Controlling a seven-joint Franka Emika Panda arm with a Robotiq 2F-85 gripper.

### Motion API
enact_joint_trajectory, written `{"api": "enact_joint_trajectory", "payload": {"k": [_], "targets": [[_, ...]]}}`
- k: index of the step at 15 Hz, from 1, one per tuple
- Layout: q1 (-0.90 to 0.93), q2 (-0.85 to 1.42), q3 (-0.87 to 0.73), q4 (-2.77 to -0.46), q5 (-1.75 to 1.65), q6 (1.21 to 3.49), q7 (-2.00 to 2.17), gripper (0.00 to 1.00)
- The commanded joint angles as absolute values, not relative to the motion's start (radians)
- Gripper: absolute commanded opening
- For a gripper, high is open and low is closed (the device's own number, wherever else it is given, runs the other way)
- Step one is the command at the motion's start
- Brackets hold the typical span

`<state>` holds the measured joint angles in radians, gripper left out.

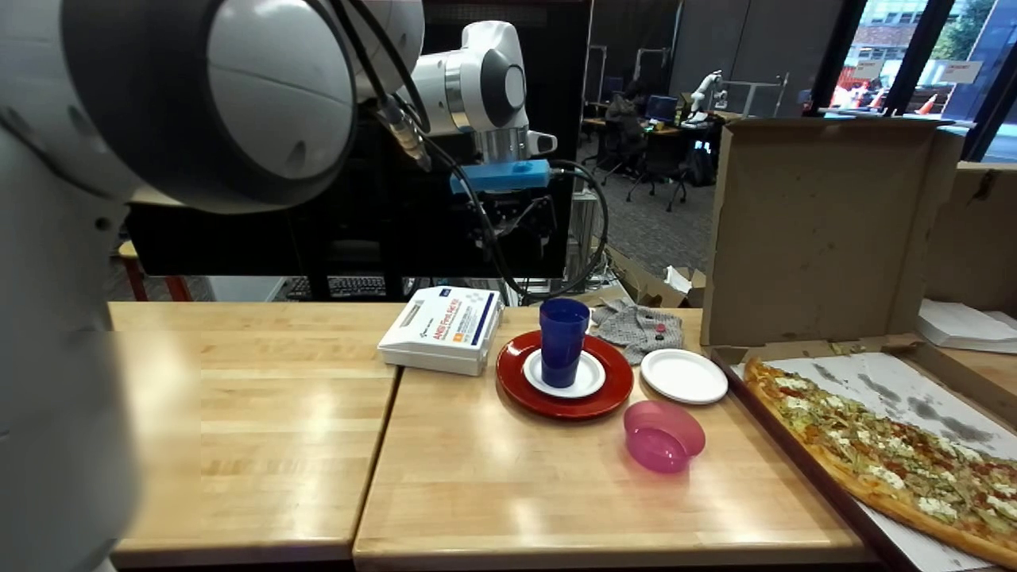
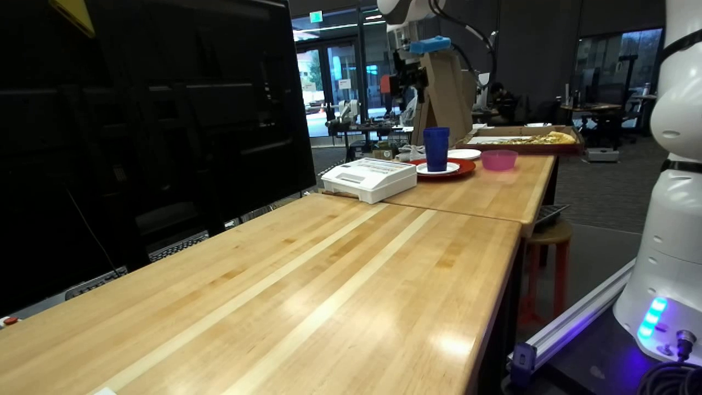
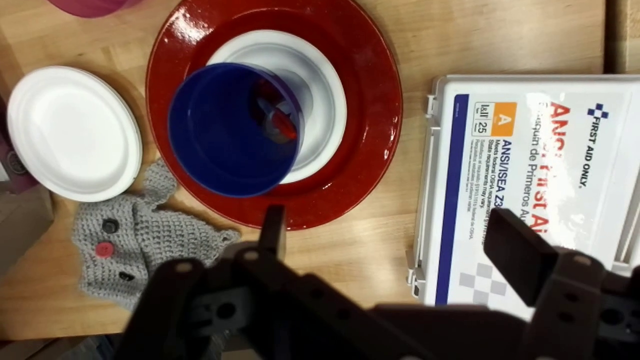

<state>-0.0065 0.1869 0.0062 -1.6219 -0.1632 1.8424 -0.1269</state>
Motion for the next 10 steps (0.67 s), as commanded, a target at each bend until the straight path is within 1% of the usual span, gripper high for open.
{"api": "enact_joint_trajectory", "payload": {"k": [1,10], "targets": [[-0.010,0.171,0.000,-1.651,-0.157,1.865,-0.126,1.00],[-0.042,0.145,-0.030,-1.780,-0.116,1.948,-0.065,1.00]]}}
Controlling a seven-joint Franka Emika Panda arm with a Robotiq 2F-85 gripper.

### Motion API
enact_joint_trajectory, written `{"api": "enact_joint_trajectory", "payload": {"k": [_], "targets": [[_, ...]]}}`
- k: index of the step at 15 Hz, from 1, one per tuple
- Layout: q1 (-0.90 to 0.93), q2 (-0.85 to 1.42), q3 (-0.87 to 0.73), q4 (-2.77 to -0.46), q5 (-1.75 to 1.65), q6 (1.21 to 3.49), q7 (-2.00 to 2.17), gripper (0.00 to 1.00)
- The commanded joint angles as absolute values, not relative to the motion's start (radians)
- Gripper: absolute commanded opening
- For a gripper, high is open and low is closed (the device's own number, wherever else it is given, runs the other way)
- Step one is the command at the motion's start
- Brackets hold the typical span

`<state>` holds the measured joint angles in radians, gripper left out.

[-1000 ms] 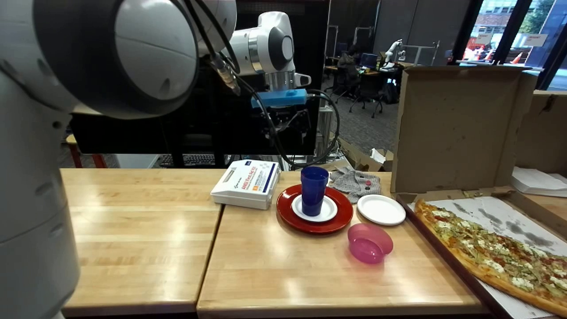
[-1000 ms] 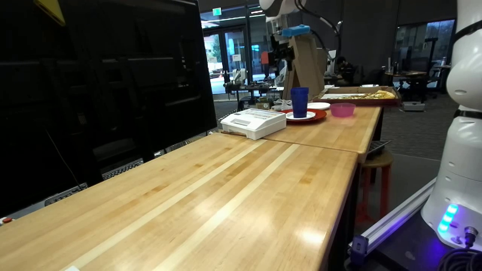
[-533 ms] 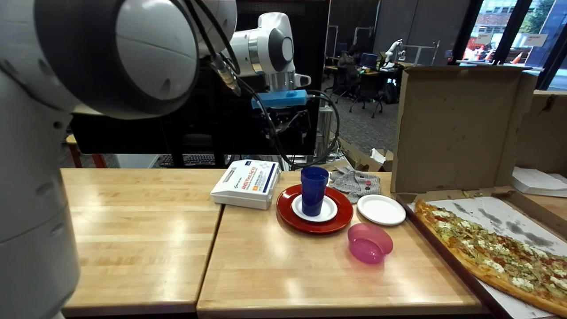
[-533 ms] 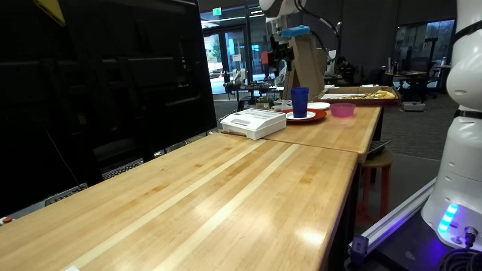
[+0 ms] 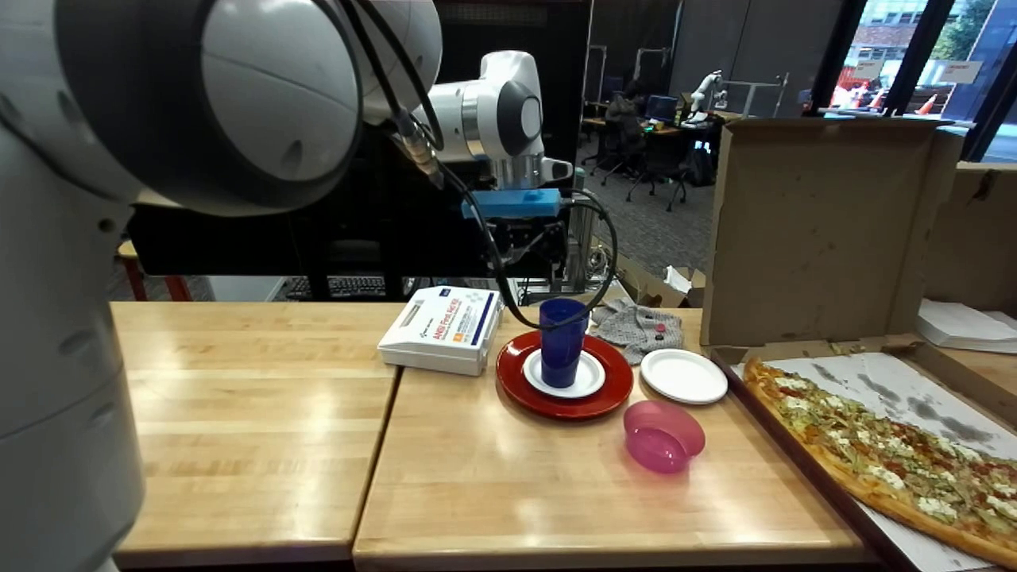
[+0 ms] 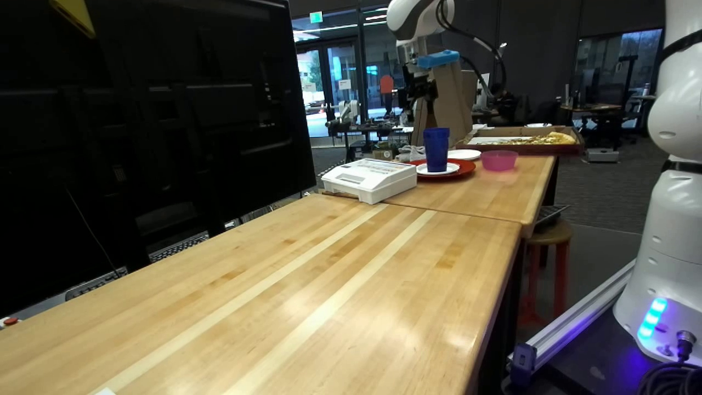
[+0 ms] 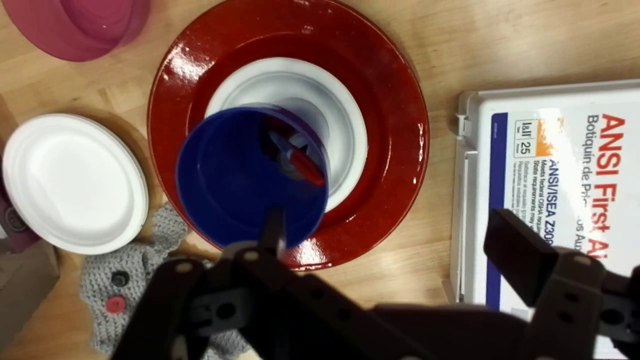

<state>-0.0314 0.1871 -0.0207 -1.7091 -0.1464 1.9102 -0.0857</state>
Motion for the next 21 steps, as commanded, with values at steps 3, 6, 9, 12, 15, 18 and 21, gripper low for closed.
{"api": "enact_joint_trajectory", "payload": {"k": [3,6,9,12,15,18,21], "targets": [[-0.053,0.143,-0.036,-1.820,-0.085,1.986,-0.057,1.00],[-0.065,0.150,-0.040,-1.847,-0.044,2.014,-0.071,1.00],[-0.074,0.153,-0.042,-1.872,-0.018,2.039,-0.077,1.00],[-0.080,0.154,-0.046,-1.889,-0.009,2.058,-0.081,1.00],[-0.085,0.157,-0.048,-1.893,-0.005,2.066,-0.084,1.00],[-0.088,0.160,-0.050,-1.894,-0.004,2.070,-0.088,0.74],[-0.089,0.160,-0.050,-1.894,-0.008,2.071,-0.089,0.59]]}}
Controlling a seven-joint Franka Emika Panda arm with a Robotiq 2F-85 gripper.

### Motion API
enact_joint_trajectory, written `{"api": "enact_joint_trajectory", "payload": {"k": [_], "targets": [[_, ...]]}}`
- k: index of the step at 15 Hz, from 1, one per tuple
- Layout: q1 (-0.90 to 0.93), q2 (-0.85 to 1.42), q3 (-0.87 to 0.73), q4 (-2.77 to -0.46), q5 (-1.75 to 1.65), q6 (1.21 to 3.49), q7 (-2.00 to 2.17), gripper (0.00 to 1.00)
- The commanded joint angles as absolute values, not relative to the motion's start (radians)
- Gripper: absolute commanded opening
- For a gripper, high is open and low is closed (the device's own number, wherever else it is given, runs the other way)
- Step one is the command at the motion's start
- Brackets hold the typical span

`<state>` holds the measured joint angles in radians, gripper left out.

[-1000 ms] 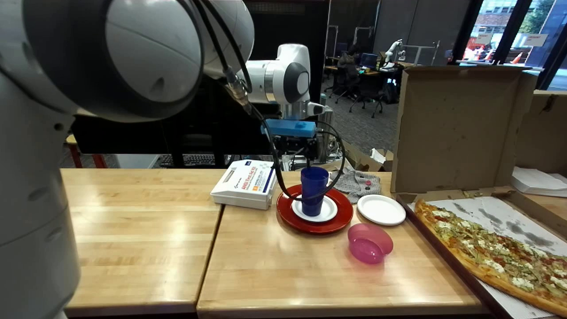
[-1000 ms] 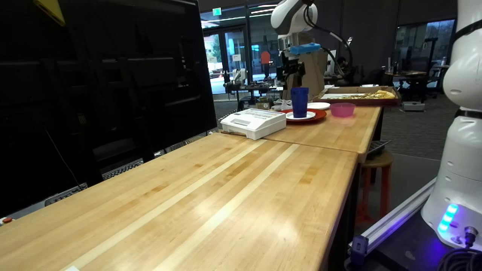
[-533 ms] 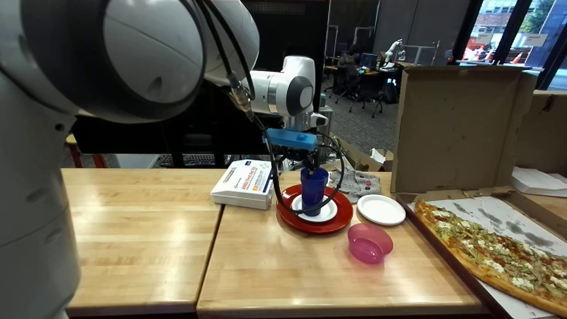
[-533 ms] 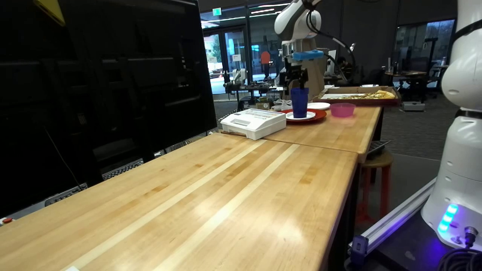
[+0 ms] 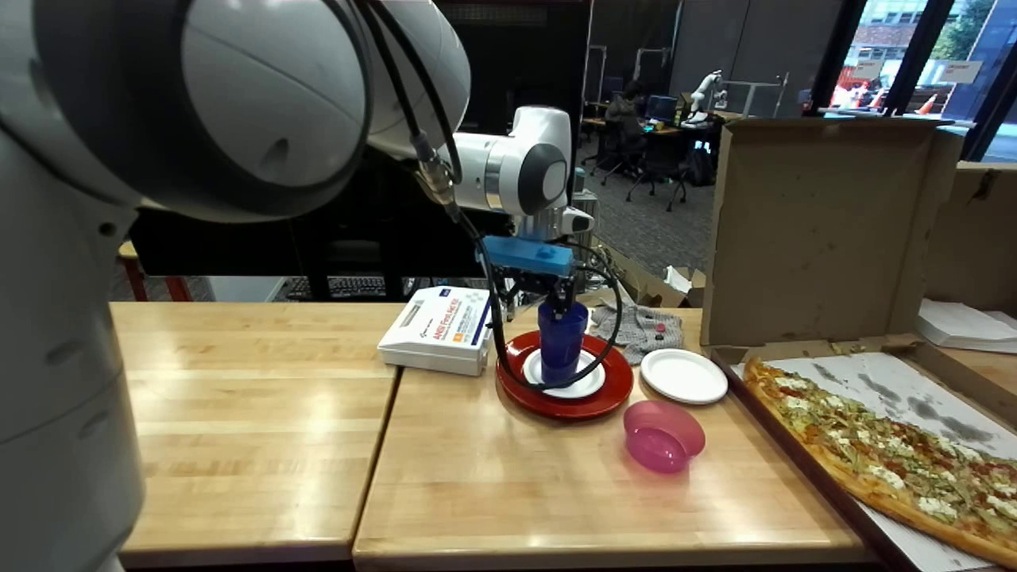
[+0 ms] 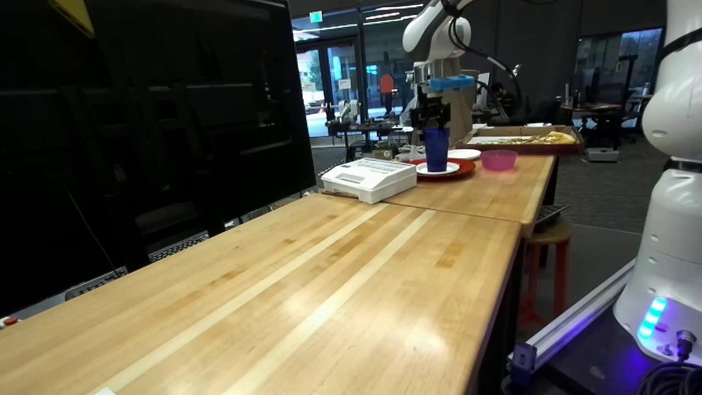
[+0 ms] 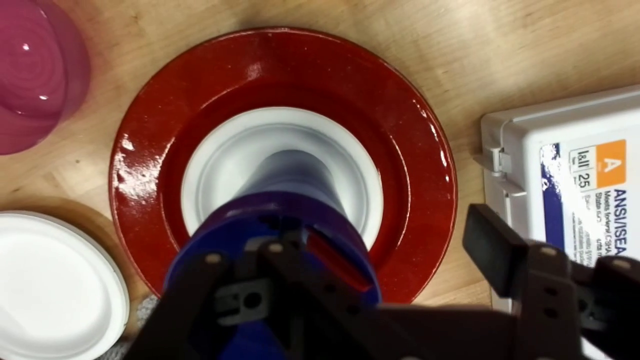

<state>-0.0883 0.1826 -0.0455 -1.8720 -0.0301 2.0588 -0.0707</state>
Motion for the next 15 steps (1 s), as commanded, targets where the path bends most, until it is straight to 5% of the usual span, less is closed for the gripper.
{"api": "enact_joint_trajectory", "payload": {"k": [1,8,15], "targets": [[-0.089,0.160,-0.050,-1.894,-0.010,2.071,-0.089,0.51],[-0.084,0.160,-0.048,-1.894,-0.022,2.072,-0.091,0.00],[-0.083,0.154,-0.050,-1.894,-0.031,2.079,-0.086,0.02]]}}
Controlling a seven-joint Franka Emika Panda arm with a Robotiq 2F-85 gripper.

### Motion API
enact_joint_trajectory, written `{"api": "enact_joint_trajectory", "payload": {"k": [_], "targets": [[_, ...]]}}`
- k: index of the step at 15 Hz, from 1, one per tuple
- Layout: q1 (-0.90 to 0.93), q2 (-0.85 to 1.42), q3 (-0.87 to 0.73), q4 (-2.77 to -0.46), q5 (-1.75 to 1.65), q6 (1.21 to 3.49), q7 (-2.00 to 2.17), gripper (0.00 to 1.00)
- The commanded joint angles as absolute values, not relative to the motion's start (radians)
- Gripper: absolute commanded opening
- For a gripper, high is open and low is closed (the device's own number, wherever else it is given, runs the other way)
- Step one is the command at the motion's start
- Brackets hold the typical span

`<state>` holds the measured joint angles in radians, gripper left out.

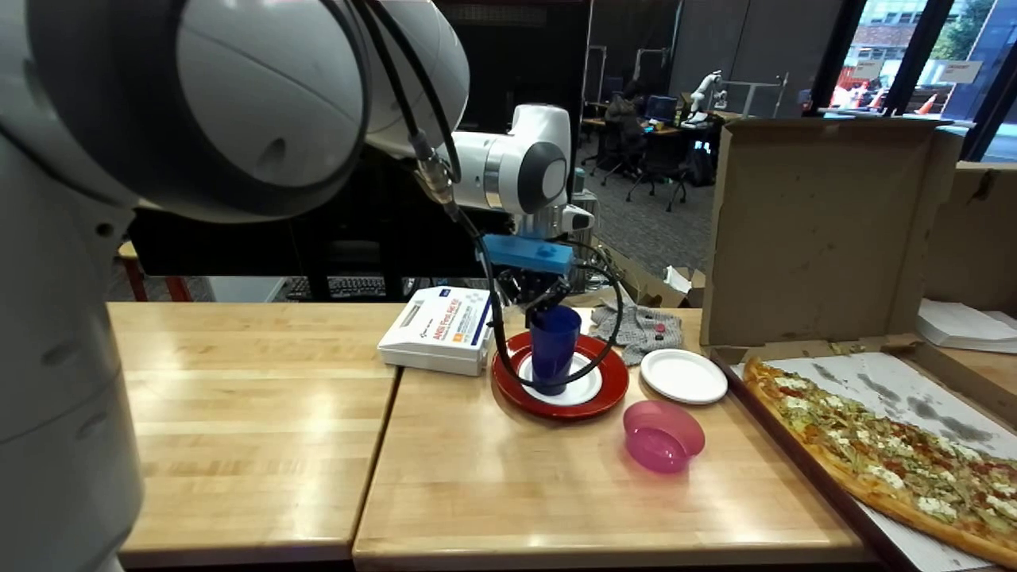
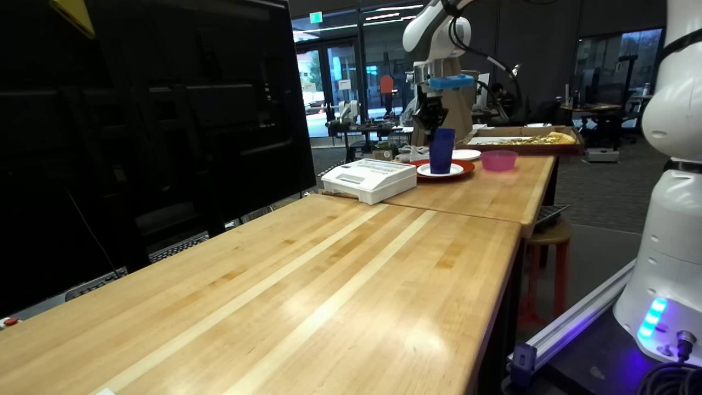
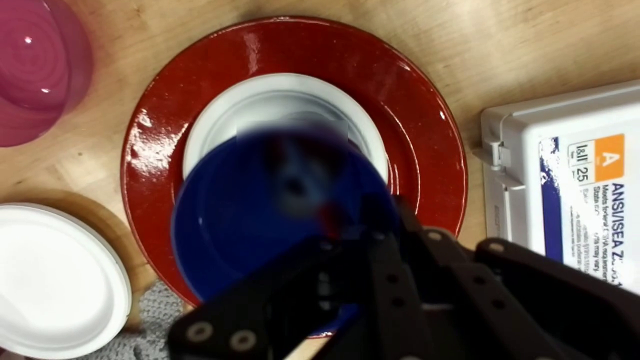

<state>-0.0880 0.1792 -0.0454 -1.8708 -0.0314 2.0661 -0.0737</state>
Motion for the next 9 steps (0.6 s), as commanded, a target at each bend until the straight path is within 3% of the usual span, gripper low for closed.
{"api": "enact_joint_trajectory", "payload": {"k": [1,9], "targets": [[-0.083,0.151,-0.051,-1.893,-0.036,2.077,-0.083,0.02],[-0.080,0.060,-0.062,-1.940,-0.083,2.078,-0.063,0.02]]}}
